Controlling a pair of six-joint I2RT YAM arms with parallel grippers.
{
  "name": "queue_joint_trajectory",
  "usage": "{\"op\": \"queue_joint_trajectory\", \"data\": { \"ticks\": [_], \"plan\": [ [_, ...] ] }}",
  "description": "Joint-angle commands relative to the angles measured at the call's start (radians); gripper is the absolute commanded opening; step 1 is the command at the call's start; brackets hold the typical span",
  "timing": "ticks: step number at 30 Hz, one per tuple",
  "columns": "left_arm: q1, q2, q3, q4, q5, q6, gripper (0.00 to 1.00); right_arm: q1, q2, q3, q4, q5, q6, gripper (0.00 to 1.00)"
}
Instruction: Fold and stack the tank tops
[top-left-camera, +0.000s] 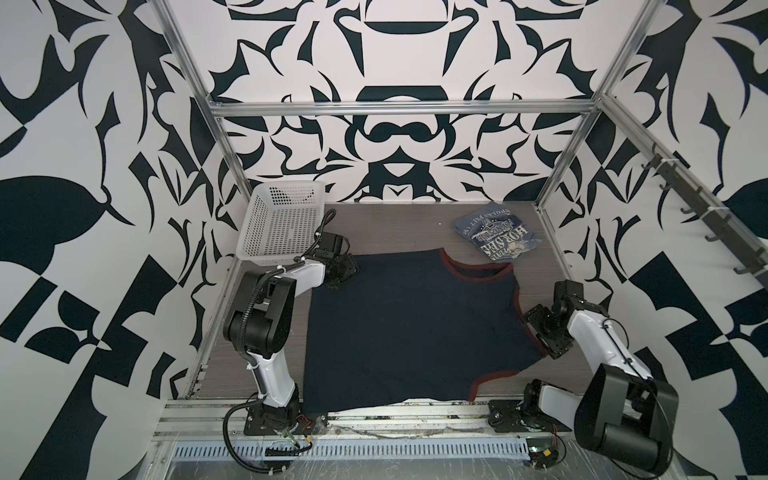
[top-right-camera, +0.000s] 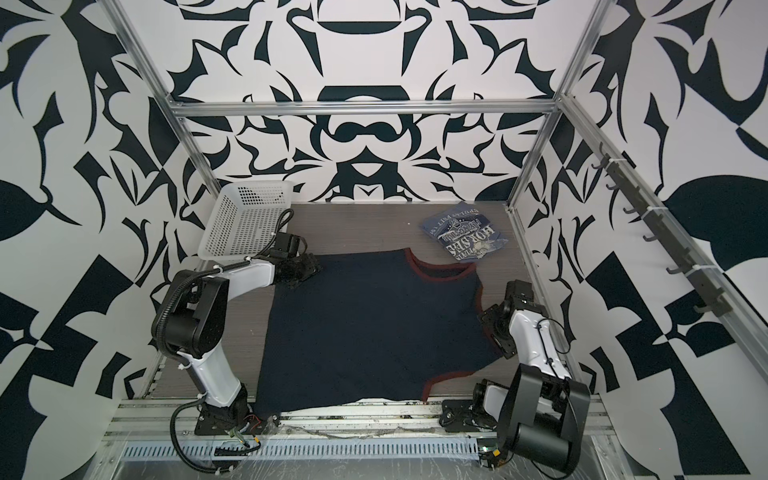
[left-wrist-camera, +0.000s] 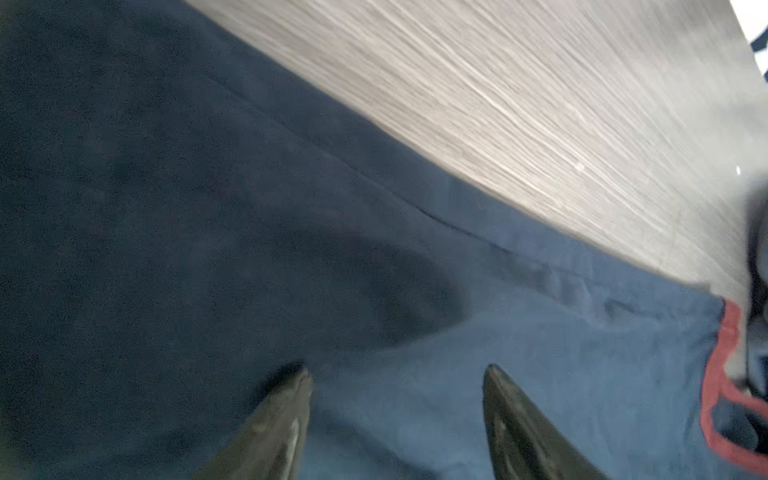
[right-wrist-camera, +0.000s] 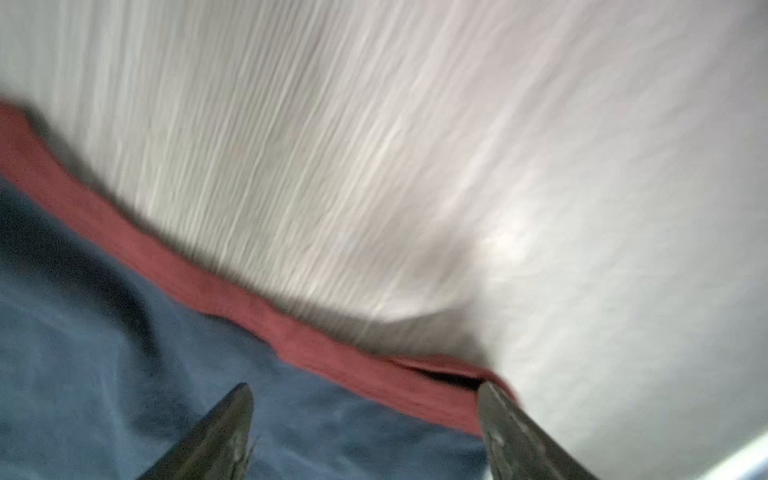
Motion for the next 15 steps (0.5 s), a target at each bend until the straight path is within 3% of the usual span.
{"op": "queue_joint_trajectory", "data": {
  "ticks": [1,3,8,15],
  "plan": [
    [-0.074,-0.043,0.118,-0.104,-0.002,0.1,0.7,-0.004,-0.077,0.095,-0.073,0.065,-0.058,0.87],
    [-0.106,-0.023,0.189,-0.134,-0.04,0.129,0.7,-0.004,-0.11,0.129,-0.074,0.055,-0.068,0.87],
    [-0.099,0.085,0.366,-0.213,-0.135,0.141,0.71,0.043,-0.145,0.166,0.018,-0.121,-0.104,0.91],
    [0.008,0.202,0.49,-0.264,-0.179,0.103,0.71,0.397,0.042,0.305,0.096,-0.054,-0.132,0.9]
  ]
}}
